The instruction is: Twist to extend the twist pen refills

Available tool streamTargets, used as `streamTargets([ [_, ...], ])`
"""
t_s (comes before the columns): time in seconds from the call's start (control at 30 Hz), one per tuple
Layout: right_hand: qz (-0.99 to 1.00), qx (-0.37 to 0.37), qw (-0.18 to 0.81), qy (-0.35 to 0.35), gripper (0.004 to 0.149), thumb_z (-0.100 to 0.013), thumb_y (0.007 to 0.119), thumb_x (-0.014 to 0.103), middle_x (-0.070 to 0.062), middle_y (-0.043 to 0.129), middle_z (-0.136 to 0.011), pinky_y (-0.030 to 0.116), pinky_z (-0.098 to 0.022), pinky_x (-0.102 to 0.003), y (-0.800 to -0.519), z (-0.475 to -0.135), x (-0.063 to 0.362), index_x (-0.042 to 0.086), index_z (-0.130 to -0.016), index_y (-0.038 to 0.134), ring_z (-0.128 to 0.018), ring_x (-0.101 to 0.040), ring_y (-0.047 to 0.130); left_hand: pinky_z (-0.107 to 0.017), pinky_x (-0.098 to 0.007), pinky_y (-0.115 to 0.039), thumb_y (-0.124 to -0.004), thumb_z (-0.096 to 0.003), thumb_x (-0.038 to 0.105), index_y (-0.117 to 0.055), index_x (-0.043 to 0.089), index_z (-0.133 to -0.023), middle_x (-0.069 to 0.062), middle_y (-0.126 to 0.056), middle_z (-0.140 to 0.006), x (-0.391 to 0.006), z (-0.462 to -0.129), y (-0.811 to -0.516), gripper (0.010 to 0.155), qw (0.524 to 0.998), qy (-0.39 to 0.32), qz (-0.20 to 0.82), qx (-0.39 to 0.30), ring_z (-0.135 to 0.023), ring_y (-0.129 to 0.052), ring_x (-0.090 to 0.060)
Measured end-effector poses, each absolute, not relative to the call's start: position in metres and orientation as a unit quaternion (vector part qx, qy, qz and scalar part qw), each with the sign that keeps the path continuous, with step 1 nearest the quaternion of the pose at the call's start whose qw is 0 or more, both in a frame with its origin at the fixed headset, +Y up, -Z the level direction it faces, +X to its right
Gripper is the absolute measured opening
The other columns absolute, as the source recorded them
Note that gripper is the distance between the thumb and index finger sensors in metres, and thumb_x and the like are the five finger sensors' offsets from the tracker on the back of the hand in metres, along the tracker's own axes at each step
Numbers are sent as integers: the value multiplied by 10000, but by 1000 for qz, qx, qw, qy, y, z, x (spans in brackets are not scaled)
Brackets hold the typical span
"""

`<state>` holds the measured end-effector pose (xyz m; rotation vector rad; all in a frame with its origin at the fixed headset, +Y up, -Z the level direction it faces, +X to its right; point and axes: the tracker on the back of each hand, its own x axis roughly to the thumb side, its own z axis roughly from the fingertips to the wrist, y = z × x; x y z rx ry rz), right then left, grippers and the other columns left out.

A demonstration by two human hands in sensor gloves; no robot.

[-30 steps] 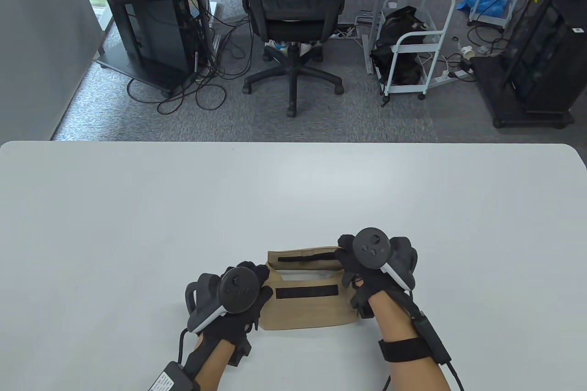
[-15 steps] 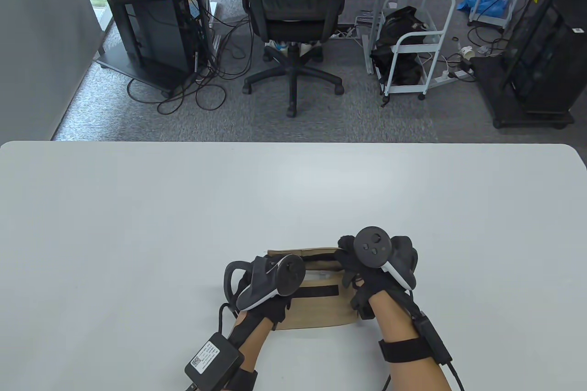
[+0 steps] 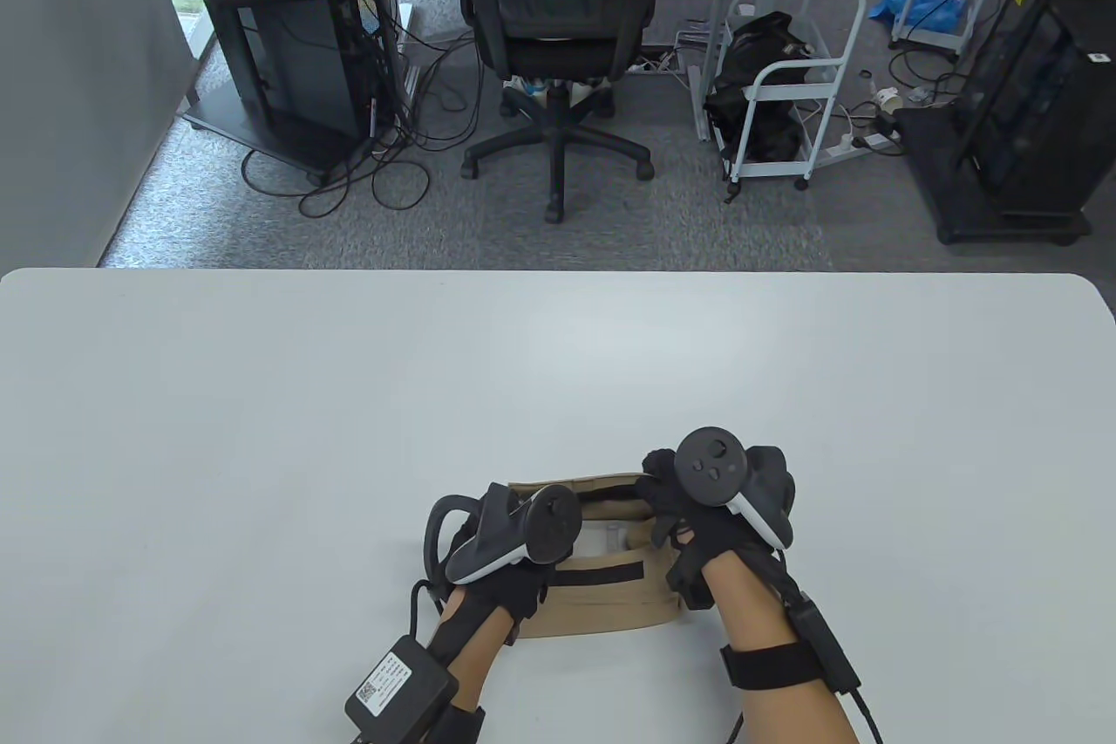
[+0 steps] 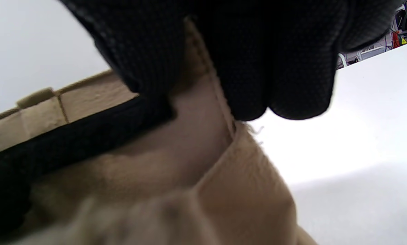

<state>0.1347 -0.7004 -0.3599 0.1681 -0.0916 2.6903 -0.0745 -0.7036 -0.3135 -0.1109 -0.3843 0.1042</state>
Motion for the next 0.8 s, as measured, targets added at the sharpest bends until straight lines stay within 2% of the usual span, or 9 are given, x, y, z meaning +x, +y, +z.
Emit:
streamTargets([
  [0.07, 973, 58, 223, -28, 481, -406, 929, 346, -190, 1031, -669, 732, -531, -667, -701, -361, 135, 39, -777, 934, -548, -423, 1012, -663, -581, -675, -953, -328, 455, -865, 136, -924, -160, -921, -893, -74, -309, -705, 681, 975, -201, 47, -83, -770, -970, -379],
  [0.2, 972, 53, 227, -24, 483, -408, 926, 349, -191, 1031, -670, 728, -533, -670, -701, -362, 137, 38, -777, 934, -550, -427, 1010, -700, -625, -561, -955, -294, 524, -731, 119, -1029, -209, -739, -1051, -75, -304, -712, 869, 970, -202, 30, -132, -922, -814, -446],
  [0.5, 973, 47, 226, -24, 481, -413, 919, 352, -193, 1035, -664, 726, -533, -671, -701, -362, 138, 37, -776, 934, -548, -430, 1010, -708, -671, -423, -925, -219, 644, -561, 113, -1116, -268, -502, -1149, -73, -298, -718, 1104, 972, -170, -15, -160, -1008, -575, -516],
  [0.67, 973, 45, 224, -25, 481, -413, 918, 349, -194, 1034, -664, 724, -534, -672, -700, -361, 138, 33, -777, 933, -550, -431, 1008, -714, -662, -389, -905, -227, 658, -601, 144, -1106, -227, -484, -1153, -74, -297, -717, 1063, 974, -163, -25, -154, -1017, -531, -496],
  [0.8, 974, 45, 223, -26, 481, -415, 917, 347, -196, 1033, -665, 723, -533, -673, -700, -361, 138, 32, -777, 932, -549, -431, 1009, -711, -640, -454, -931, -269, 606, -692, 167, -1061, -205, -564, -1124, -66, -291, -709, 936, 976, -186, -54, -100, -996, -599, -461],
])
